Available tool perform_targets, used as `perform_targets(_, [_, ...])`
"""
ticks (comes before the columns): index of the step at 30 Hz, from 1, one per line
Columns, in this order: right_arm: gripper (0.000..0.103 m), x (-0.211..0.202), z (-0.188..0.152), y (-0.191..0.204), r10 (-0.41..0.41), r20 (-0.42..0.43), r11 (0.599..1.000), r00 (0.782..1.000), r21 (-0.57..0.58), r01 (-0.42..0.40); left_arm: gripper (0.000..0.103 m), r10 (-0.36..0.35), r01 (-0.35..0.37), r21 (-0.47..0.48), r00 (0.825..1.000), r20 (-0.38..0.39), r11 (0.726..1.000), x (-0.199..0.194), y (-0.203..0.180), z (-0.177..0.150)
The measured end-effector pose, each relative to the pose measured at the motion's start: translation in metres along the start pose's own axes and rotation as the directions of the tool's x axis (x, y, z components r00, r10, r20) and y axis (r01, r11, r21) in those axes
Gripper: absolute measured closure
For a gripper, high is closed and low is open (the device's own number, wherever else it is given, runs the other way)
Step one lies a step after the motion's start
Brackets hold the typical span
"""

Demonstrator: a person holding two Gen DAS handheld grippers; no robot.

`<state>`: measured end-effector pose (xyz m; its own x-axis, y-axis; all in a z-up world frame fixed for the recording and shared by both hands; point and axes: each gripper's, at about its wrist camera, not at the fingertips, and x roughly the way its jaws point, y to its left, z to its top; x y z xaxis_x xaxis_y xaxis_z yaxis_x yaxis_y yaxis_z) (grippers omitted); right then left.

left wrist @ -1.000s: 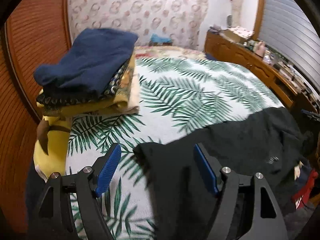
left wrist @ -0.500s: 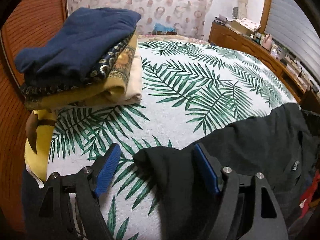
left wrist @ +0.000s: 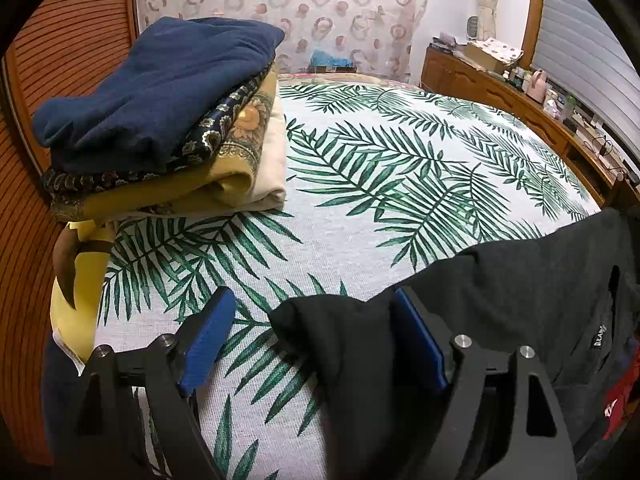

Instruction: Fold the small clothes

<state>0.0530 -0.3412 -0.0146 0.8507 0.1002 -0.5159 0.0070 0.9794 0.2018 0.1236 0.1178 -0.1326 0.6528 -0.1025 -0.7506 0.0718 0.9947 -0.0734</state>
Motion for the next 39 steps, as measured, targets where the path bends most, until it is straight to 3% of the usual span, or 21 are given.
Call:
perform_targets(2, [0.092,0.003,0.003,-0.007,0.021,-0.026,1.000,0.999,0.023,-0.020,0.021,0.001,-0.001,0.000,1.000,0.000,1.000,0.000,0.000,0.000])
perform_targets(5, [0.057,0.013,0.001,0.000,0.031,-0.061,0.999,0.998,-0.016,-0.032,0.021,-0.002,0.002,-0.001,1.000,0.001,1.000,0.000,0.001,0.000])
perform_targets(7, [0.050,0.023,-0.001,0.008,0.075,-0.111,0.996,0.991,-0.040,-0.080,0.021,-0.002,0.002,-0.001,1.000,0.001,1.000,0.000,0.001,0.000])
perform_targets(14, [0.049,0.066,-0.004,0.019,0.123,-0.229,0.986,0.966,-0.080,-0.144,0.021,-0.020,0.020,0.006,1.000,-0.014,1.000,-0.002,-0.001,0.000])
perform_targets(17, [0.049,0.070,-0.003,0.021,0.123,-0.236,0.983,0.964,-0.101,-0.151,0.030,-0.050,0.050,0.019,0.999,-0.021,0.999,-0.007,-0.003,-0.004])
perform_targets(21, [0.049,0.068,-0.003,0.026,0.119,-0.235,0.981,0.965,-0.121,-0.150,0.035,-0.040,0.040,0.012,0.999,-0.024,0.999,-0.008,-0.002,-0.005])
perform_targets(24, [0.050,0.064,-0.007,0.030,0.126,-0.232,0.976,0.964,-0.143,-0.162,0.054,-0.050,0.051,0.030,0.999,-0.019,0.998,-0.009,-0.006,-0.006])
perform_targets(25, [0.050,0.062,-0.009,0.031,0.130,-0.233,0.974,0.964,-0.154,-0.169,0.067,-0.070,0.070,0.032,0.997,-0.023,0.997,-0.010,-0.008,-0.006])
perform_targets(26, [0.060,0.061,-0.010,0.033,0.140,-0.235,0.970,0.962,-0.164,-0.181,0.079,-0.090,0.091,0.030,0.996,-0.029,0.995,-0.011,-0.008,-0.005])
perform_targets(27, [0.078,0.060,-0.013,0.036,0.153,-0.240,0.965,0.959,-0.171,-0.197,0.081,-0.107,0.108,0.026,0.994,-0.035,0.994,-0.012,-0.010,-0.005])
perform_targets(28, [0.088,0.060,-0.015,0.039,0.164,-0.250,0.961,0.954,-0.178,-0.211,0.085,-0.108,0.108,0.028,0.994,-0.034,0.994,-0.012,-0.010,-0.004])
perform_targets(30, [0.090,0.057,-0.017,0.044,0.181,-0.258,0.955,0.949,-0.183,-0.232,0.087,-0.117,0.117,0.041,0.993,-0.014,0.992,-0.019,-0.013,-0.005])
perform_targets(32, [0.091,0.045,-0.017,0.043,0.153,-0.187,0.964,0.970,-0.187,-0.188,0.088,-0.135,0.134,0.043,0.990,0.027,0.990,-0.032,-0.016,-0.004])
perform_targets(36, [0.092,0.016,-0.010,0.038,0.190,-0.083,0.969,0.978,-0.142,-0.201,0.088,-0.161,0.158,0.032,0.975,0.151,0.987,-0.079,-0.018,0.005])
perform_targets(39, [0.092,-0.013,-0.001,0.043,0.206,-0.007,0.962,0.979,-0.179,-0.204,0.089,-0.177,0.171,0.047,0.955,0.236,0.984,-0.113,-0.021,0.020])
